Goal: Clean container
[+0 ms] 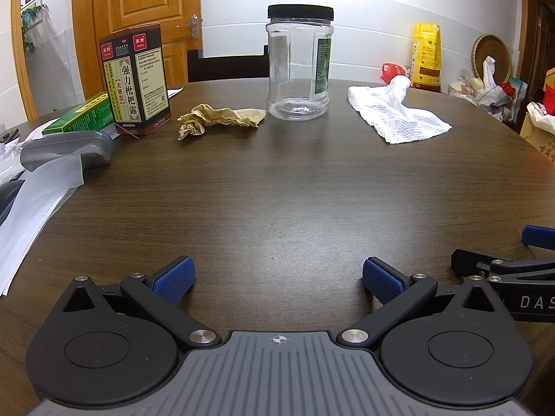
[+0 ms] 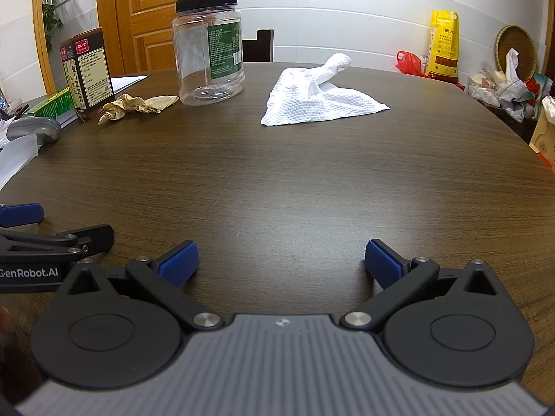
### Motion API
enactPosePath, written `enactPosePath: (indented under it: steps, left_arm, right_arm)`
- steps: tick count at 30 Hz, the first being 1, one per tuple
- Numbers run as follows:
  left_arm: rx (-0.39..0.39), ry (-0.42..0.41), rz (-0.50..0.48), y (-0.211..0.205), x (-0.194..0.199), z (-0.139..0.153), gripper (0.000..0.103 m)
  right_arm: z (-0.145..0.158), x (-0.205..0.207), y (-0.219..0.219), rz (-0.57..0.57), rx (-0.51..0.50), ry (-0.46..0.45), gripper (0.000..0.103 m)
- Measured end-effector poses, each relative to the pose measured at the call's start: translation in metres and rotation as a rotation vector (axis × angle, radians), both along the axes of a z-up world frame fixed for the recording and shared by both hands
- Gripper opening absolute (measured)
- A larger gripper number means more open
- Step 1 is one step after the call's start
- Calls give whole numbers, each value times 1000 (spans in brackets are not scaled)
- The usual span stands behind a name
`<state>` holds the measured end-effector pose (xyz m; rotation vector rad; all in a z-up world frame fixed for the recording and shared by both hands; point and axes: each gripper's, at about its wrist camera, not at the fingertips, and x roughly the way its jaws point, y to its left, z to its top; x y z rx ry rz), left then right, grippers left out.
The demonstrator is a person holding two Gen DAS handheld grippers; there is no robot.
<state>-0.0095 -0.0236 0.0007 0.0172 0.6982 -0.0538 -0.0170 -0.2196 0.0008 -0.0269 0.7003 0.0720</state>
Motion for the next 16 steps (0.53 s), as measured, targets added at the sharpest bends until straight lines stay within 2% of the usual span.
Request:
enactPosePath:
  steps: [16]
  left_arm:
    - [2, 0, 0, -1, -1, 0, 103]
  right_arm:
    - [0, 0, -1, 0, 0, 0, 103]
